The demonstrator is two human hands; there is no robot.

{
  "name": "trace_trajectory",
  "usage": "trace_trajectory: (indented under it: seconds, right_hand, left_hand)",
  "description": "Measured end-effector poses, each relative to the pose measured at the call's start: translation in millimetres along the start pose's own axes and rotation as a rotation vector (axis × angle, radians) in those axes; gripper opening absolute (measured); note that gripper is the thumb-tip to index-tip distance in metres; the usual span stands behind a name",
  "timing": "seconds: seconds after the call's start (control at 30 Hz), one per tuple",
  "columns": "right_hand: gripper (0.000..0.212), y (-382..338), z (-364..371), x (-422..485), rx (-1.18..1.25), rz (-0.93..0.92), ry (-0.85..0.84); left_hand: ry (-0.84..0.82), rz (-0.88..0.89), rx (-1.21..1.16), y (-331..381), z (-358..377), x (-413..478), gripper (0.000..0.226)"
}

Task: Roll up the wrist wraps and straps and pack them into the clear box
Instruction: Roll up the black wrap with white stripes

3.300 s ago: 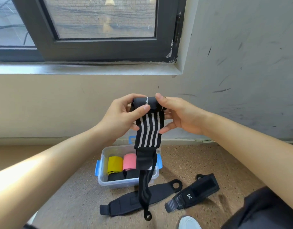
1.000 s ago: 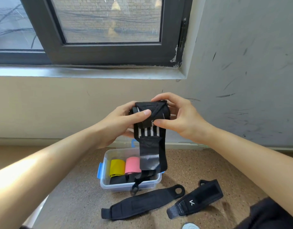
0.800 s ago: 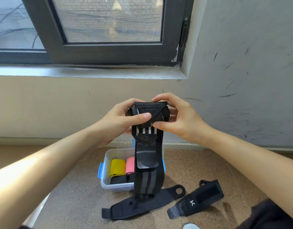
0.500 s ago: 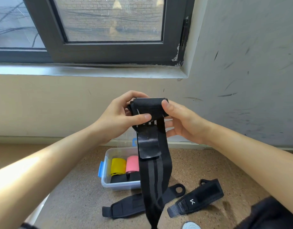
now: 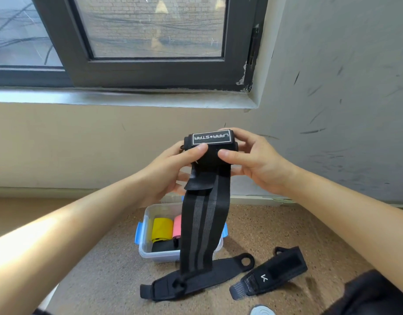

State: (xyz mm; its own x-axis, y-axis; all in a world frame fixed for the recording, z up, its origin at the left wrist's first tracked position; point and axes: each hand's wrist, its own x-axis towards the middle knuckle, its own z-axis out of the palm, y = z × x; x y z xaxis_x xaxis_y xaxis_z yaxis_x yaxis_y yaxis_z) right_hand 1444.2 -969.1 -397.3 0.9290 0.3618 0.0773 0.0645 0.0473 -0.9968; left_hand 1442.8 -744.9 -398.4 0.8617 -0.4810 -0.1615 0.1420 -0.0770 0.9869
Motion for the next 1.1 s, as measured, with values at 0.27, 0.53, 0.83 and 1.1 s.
trace_trajectory:
  seconds: [0.27, 0.53, 0.83, 1.1]
  right_hand:
    - [0.053, 5.6, 5.1, -4.7, -0.392, -0.153, -0.001]
    - [0.057, -3.7, 3.2, -3.1, -0.127, 0.059, -0.008]
    - [0.046, 1.7, 5.0, -0.3, 0.123, 0.227, -0.09]
    - [0.044, 3.4, -0.9, 1.5, 0.022, 0.111, -0.022]
  left_hand:
    - [0.117, 0.058, -0.076, -0.7, -2.5, 2.8, 0.053]
    - [0.134, 0.193, 0.033, 0.0, -7.5, 0.2, 0.06]
    - [0.14, 0.317, 0.201, 1.2, -6.7, -2.0, 0.068]
    - [0.013, -0.057, 0.027, -4.5, -13.3, 0.3, 0.059]
